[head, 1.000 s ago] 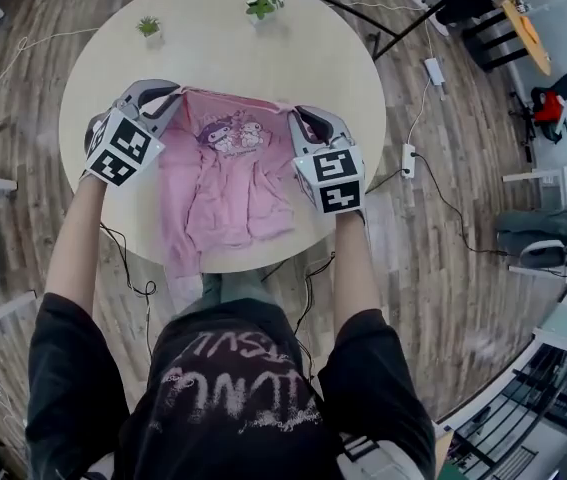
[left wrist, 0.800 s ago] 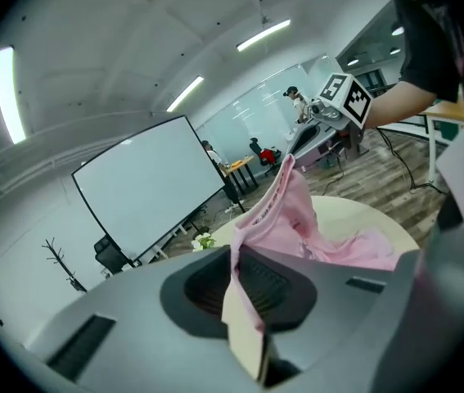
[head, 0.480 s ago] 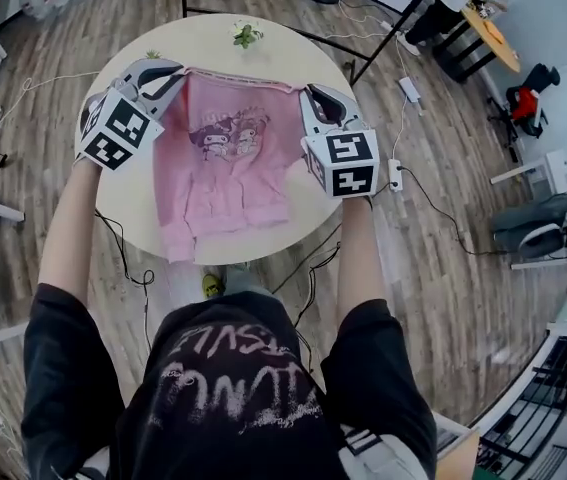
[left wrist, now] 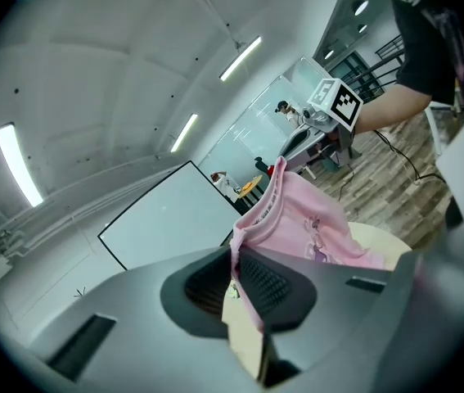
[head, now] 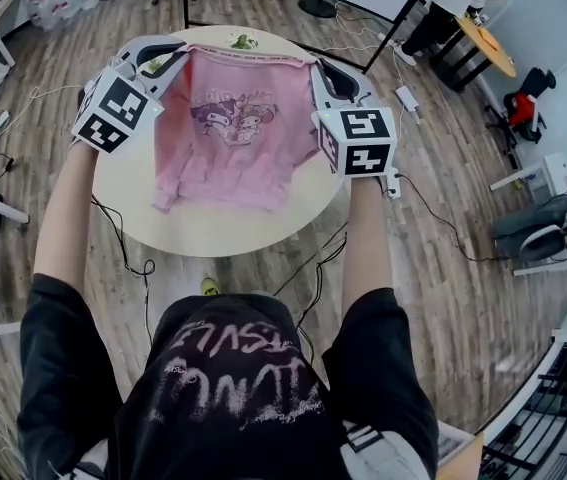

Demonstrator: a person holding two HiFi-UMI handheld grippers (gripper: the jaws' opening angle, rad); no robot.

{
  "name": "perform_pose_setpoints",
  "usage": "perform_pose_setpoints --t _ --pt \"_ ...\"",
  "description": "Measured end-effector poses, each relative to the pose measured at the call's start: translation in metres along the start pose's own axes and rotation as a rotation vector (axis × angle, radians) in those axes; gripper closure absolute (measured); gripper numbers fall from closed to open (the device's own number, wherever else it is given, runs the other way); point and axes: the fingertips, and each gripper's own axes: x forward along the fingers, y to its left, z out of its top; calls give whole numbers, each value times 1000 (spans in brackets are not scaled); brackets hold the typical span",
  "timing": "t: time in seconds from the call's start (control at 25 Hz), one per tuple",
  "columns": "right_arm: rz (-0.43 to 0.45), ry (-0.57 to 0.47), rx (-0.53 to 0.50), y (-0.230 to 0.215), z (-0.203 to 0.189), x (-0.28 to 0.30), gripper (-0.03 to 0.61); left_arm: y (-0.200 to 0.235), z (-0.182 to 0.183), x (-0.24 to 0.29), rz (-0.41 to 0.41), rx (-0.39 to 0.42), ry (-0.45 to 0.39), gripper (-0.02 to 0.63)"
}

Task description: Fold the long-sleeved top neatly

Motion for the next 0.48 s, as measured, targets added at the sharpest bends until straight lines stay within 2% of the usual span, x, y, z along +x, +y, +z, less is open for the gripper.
perform_pose_setpoints --t 0.24,0.48 --pt "37 -57 -3 -18 21 -54 551 -16 62 -29 74 25 20 575" --pt "60 -121 6 -23 38 -141 551 -60 135 -79 148 34 0 575"
